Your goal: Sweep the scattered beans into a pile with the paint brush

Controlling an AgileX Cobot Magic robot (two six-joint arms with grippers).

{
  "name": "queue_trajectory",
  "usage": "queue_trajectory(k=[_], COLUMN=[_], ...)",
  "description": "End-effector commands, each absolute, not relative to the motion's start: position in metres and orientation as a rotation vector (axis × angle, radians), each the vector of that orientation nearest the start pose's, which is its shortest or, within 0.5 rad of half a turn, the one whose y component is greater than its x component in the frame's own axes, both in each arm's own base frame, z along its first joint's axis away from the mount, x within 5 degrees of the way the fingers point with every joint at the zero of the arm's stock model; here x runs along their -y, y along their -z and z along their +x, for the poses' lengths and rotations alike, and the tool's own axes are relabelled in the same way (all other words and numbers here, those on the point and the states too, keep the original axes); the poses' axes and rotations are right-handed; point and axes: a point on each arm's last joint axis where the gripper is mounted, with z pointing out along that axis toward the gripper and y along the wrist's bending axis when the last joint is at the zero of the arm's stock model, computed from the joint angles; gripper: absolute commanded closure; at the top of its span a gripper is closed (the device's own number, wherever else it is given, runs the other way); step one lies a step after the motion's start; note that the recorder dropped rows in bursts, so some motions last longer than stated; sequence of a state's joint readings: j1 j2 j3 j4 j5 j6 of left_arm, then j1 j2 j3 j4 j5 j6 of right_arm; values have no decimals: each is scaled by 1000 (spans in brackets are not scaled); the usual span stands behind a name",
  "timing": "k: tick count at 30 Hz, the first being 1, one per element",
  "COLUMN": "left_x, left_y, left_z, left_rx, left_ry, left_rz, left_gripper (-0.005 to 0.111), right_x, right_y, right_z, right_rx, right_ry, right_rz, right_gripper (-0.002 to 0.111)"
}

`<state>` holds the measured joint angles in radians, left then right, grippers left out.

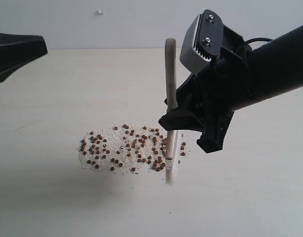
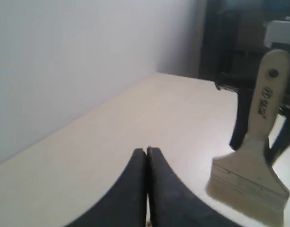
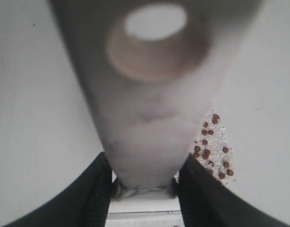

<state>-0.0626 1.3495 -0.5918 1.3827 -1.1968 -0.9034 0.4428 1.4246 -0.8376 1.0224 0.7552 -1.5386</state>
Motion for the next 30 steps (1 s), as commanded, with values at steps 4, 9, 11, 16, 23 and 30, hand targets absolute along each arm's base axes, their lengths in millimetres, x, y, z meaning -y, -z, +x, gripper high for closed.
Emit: queue_trajectory(k=[4, 9, 11, 16, 23, 30], left_x=[120, 137, 138, 137, 139, 170], left_y=[-251, -259, -260, -268, -268, -250], left_z=[208, 204, 205, 211, 220, 213], left_rx=[-1353, -1291, -1268, -1274, -1373, -1459], left_ry=[963, 1015, 1003, 1023, 1135, 1163], left_rz=[1272, 1219, 1209, 1077, 875, 952], left_gripper=[107, 107, 107, 107, 106, 86], right_x=[-170, -170, -169, -166, -163, -164], right_y=[-238, -240, -240, -240, -240, -245], right_z=[227, 234, 237, 245, 252, 256], right_rx=[-1886, -1917, -1962, -2044, -2129, -2128], right_ry=[-730, -706, -687, -642, -641, -697], right_rz=[-1489, -1378, -1305, -1144, -947, -806], right_gripper=[108, 108, 108, 108, 108, 108])
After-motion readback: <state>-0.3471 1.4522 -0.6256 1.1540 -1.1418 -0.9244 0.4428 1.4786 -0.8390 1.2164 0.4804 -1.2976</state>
